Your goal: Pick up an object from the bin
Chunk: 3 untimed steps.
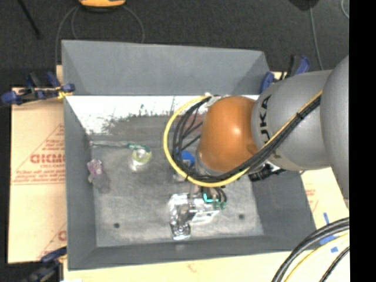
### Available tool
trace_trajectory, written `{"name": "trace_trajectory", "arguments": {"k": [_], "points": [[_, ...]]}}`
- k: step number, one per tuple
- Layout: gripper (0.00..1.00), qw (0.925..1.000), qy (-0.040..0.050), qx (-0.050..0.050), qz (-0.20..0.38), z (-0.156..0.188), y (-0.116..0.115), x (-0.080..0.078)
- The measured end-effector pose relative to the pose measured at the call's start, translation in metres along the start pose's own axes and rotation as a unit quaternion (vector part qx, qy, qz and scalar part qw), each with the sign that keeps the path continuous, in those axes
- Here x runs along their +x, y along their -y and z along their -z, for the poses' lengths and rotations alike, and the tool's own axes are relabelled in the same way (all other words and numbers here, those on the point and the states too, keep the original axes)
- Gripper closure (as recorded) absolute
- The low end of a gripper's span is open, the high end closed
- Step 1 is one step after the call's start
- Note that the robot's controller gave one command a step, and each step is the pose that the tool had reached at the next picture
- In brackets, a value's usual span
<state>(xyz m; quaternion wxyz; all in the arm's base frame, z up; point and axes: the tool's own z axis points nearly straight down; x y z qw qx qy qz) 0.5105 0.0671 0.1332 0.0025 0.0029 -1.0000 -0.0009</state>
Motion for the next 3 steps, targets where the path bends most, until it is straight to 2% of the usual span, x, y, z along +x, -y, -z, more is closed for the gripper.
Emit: {"name": "trace_trajectory", "arguments": {"k": [1, 2, 3], "points": [[0.00, 0.9911, 0.0075, -0.003, -0.133, -0.049, 0.021, -0.006], [1.00, 0.9911, 0.0015, -0.003, -0.133, -0.050, 0.020, -0.004], [1.00, 0.9946, 0.0068, -0.001, -0.104, 0.103, 0.024, -0.018]]}}
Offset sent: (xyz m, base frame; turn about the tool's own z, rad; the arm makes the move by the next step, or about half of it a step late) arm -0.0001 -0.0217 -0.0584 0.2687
